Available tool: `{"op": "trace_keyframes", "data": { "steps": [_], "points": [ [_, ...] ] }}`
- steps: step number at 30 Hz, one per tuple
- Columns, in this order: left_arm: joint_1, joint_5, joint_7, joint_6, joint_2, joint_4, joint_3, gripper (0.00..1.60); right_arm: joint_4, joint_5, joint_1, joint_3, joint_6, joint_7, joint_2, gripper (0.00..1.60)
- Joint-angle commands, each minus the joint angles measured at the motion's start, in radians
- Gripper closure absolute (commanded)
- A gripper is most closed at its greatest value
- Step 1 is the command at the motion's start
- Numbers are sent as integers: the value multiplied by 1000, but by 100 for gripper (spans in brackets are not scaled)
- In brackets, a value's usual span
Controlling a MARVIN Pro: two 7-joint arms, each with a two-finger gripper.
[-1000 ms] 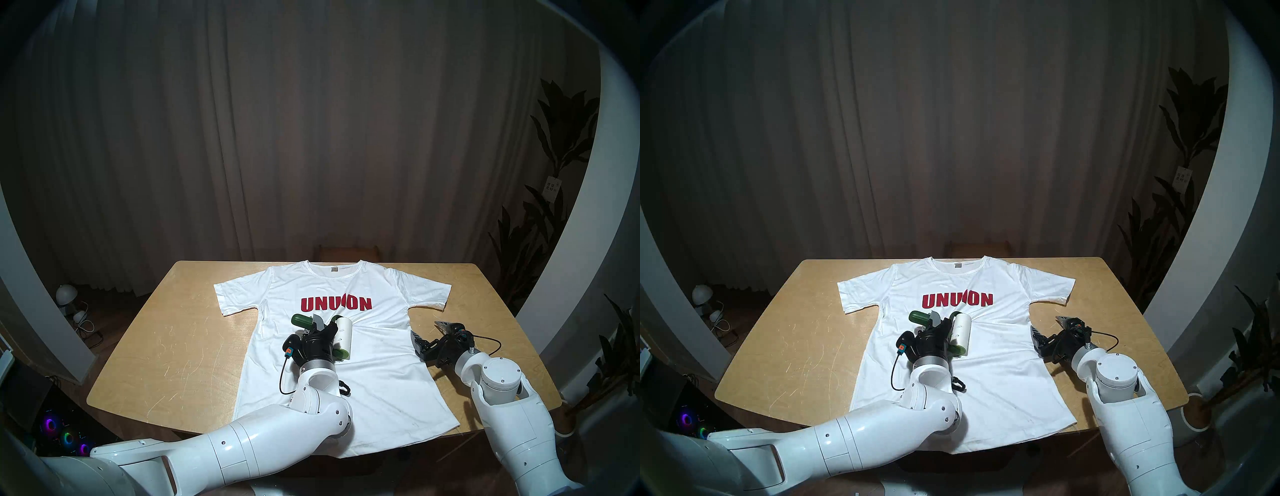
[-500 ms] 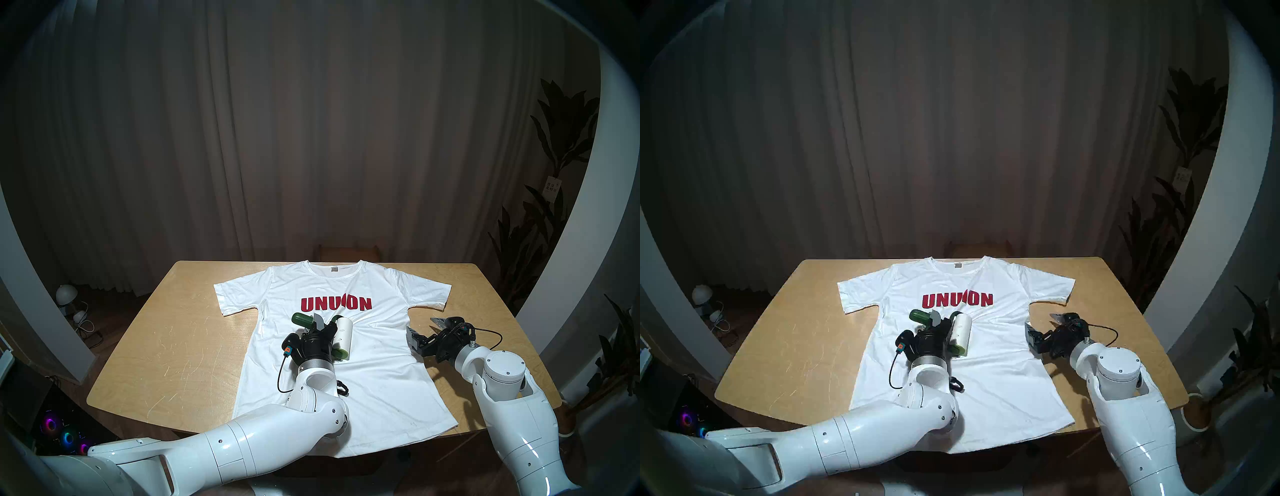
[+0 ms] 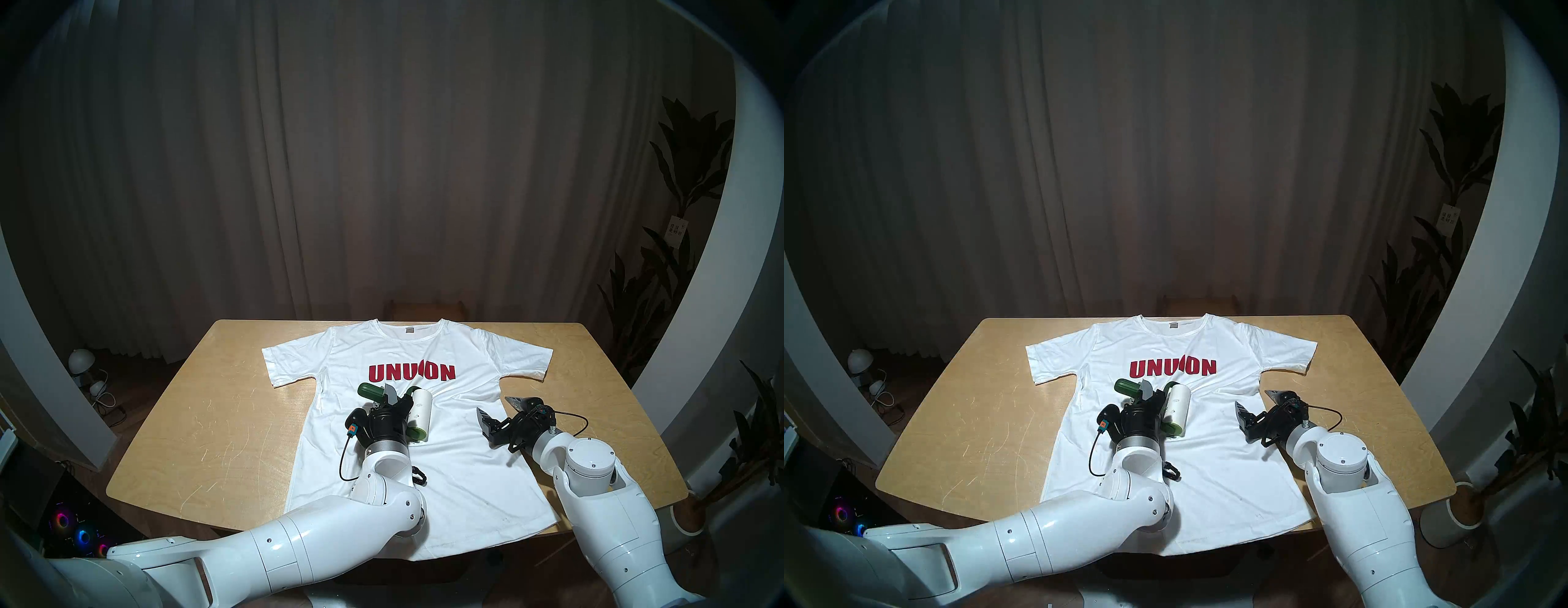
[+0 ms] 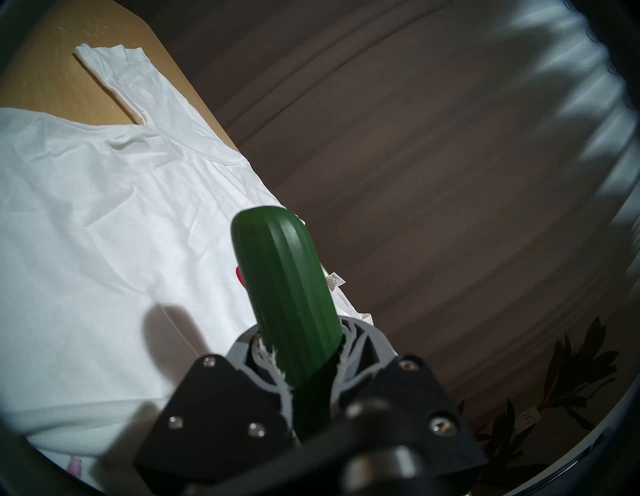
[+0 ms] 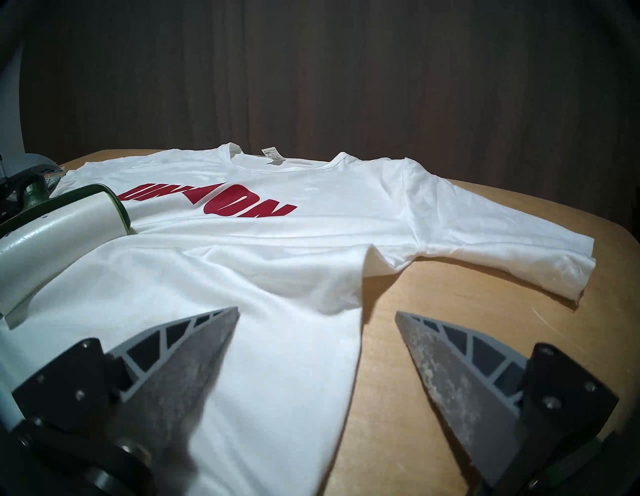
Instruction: Use the fur roller to clean a top
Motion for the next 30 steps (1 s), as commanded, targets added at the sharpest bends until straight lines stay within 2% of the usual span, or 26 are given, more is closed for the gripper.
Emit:
{"op": "trace_keyframes", "data": {
  "steps": [1, 7, 17, 25, 30],
  "points": [
    [38, -49, 44, 18, 14, 27, -9, 160, 21, -37, 18, -11, -20, 11, 41, 0],
    [49, -57, 65, 16, 37, -12, -21, 160, 2, -43, -36, 5, -12, 19, 79, 0],
    [66, -81, 91, 25, 47, -33, -33, 160, -17, -53, -86, 25, -10, 13, 85, 0],
    [103, -121, 32, -18, 62, -63, -69, 160, -11, -70, -105, 27, -11, -7, 88, 0],
    [126, -144, -38, -35, 85, -91, -95, 160, -10, -75, -111, 24, -14, -19, 87, 0]
  ]
}}
